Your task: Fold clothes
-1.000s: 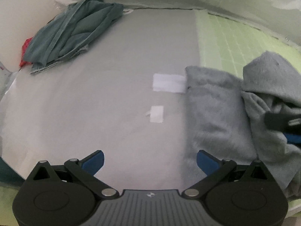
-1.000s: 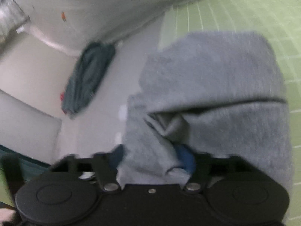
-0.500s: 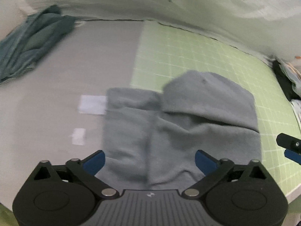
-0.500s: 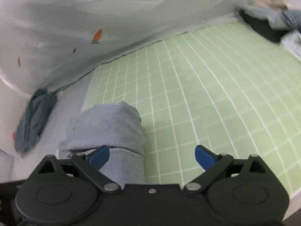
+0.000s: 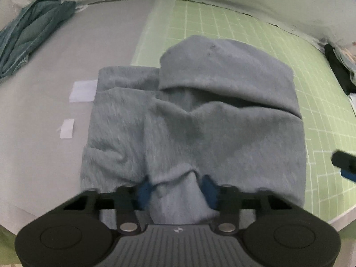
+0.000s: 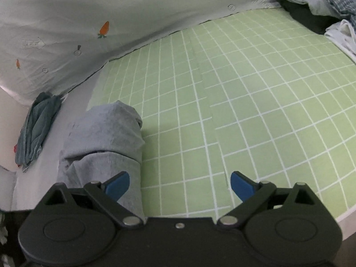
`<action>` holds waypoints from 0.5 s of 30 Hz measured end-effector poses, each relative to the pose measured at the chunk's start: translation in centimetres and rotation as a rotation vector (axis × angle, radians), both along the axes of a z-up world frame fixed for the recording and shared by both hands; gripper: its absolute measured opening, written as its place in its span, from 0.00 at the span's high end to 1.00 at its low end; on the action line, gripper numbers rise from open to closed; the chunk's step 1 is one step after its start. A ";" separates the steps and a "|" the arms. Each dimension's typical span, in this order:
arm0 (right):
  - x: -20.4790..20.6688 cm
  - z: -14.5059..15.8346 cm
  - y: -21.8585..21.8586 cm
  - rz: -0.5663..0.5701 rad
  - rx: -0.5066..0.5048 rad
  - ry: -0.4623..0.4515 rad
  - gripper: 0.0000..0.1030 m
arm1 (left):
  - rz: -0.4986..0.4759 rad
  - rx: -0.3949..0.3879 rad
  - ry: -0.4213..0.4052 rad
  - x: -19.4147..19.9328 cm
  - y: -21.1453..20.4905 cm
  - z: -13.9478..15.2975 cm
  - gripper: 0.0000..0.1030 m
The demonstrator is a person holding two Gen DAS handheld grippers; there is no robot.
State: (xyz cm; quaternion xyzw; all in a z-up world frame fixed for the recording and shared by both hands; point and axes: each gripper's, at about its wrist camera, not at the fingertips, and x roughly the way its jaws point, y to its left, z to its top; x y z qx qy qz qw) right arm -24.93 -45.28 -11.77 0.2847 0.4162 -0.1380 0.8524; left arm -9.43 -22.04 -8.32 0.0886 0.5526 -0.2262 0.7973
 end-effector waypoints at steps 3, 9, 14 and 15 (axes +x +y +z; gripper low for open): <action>0.6 -0.2 0.3 0.042 0.003 0.010 0.04 | 0.012 -0.012 -0.041 -0.8 0.0 0.8 0.84; 2.1 -0.4 1.5 0.128 0.006 0.014 0.04 | 0.121 -0.052 -0.174 -2.5 3.3 4.6 0.85; 3.7 -1.1 3.2 0.194 0.025 0.028 0.04 | 0.239 -0.004 -0.100 -1.7 6.7 2.6 0.77; 3.9 -1.1 3.6 0.206 0.026 0.029 0.04 | 0.260 -0.018 -0.086 -1.4 7.4 2.5 0.74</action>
